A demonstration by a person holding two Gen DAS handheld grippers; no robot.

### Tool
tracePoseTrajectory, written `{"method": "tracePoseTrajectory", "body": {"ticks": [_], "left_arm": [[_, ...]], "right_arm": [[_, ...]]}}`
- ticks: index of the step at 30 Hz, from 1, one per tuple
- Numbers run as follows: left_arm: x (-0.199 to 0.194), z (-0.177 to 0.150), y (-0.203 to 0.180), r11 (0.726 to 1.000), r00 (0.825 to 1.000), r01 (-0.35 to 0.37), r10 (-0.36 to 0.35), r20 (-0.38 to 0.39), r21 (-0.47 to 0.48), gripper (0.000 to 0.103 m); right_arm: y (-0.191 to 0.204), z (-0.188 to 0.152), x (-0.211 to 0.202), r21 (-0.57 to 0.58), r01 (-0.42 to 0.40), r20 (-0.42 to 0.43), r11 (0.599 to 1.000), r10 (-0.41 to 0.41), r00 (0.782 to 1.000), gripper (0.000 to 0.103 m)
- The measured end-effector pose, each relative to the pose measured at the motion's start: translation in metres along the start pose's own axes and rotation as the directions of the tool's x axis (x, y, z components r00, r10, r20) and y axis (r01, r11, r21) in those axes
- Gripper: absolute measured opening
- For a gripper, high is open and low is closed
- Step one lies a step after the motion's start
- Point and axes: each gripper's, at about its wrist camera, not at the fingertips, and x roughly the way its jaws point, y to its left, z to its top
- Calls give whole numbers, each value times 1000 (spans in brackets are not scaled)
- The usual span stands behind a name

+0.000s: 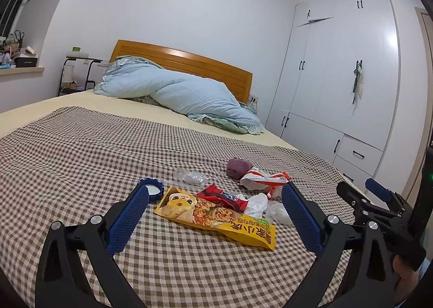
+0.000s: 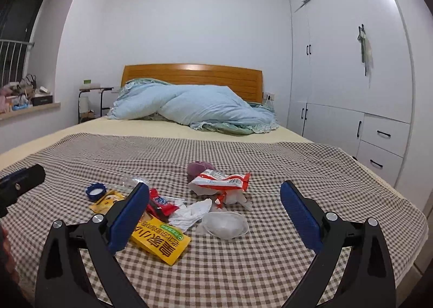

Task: Collect trash
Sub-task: 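Move both tools over the bed toward the blue bottle cap and plastic bag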

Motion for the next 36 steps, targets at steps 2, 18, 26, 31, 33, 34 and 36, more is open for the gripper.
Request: {"method": "tracePoseTrajectory", "body": {"ticks": [2, 18, 26, 31, 33, 34, 36], "left_arm": [[3, 0, 2, 1000, 1000, -2, 2, -3, 2, 95], [35, -5, 13, 998, 998, -16, 12, -68, -67, 95], [34, -15, 11, 999, 997, -33, 30, -78, -36, 95], [34, -18, 18, 997, 995, -61, 58, -81, -42, 95], [35, -18, 22, 996, 994, -73, 69, -88, -44, 95], [35, -18, 24, 996, 993, -78, 74, -90, -44, 95], [34, -17, 28, 995, 992, -90, 85, -93, -52, 95]], "right_arm": [[-3, -2, 4, 24, -11, -7, 1000, 11, 1000, 93], [-16, -19, 26, 30, 9, -22, 1000, -8, 1000, 93], [-13, -31, 23, 47, -27, -21, 999, 28, 999, 93], [-3, -36, 23, 5, 18, -18, 1000, -18, 1000, 93], [-1, -38, 24, -7, 19, -20, 1000, -19, 1000, 93], [0, -39, 25, -12, 21, -22, 1000, -21, 1000, 93], [3, -41, 26, -27, 15, -32, 1000, -16, 999, 93]]}}
